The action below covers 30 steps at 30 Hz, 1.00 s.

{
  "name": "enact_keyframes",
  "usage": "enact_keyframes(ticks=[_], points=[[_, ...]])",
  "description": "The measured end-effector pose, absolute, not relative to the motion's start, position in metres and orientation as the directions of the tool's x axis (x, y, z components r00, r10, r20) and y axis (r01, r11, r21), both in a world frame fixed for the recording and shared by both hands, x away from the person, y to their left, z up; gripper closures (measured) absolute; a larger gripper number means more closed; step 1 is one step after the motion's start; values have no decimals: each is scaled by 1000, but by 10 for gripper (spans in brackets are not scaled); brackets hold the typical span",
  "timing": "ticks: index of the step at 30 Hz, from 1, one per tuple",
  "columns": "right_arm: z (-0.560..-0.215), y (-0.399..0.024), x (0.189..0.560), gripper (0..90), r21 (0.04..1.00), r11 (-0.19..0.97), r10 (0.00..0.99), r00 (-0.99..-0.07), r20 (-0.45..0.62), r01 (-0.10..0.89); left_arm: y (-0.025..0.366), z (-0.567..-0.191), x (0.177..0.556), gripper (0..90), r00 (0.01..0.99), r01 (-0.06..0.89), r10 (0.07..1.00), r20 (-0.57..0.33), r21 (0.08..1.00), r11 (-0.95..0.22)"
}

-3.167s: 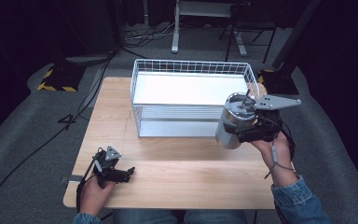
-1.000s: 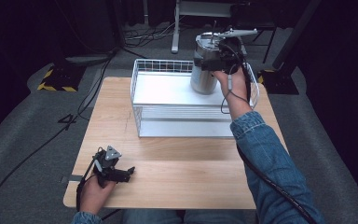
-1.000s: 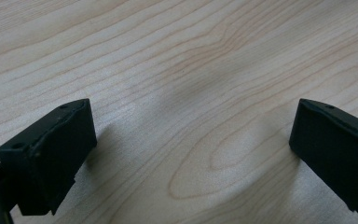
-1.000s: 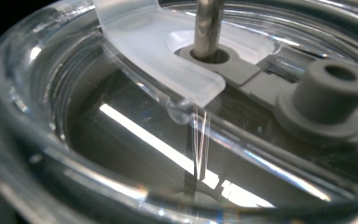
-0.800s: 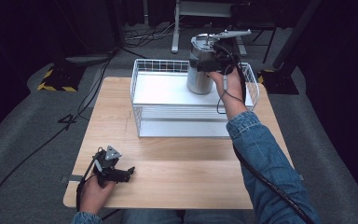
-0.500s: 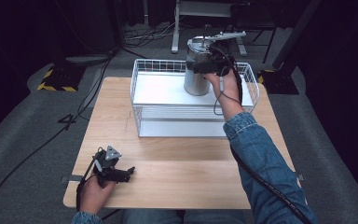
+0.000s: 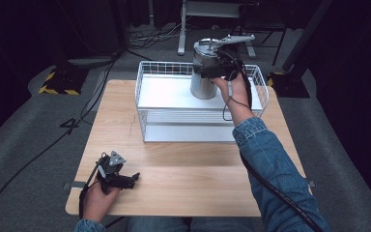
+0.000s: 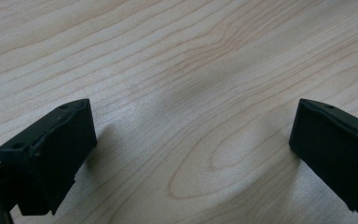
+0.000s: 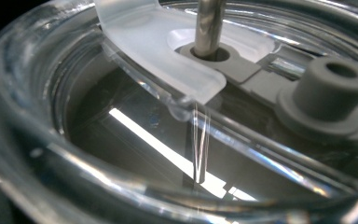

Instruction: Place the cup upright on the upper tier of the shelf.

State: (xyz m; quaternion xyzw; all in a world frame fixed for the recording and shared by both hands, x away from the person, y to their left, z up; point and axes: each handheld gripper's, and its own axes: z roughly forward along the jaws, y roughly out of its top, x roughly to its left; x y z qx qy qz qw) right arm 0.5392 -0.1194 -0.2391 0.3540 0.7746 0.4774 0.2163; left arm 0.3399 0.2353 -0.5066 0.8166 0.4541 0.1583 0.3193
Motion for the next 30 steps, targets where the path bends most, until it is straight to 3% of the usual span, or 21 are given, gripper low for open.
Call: enact_keyframes(ticks=[30], points=[[-233,-138,525,0,901,307,735,-677,-19,308,235,-507,340,9,539,636,842,-26,668,-387]])
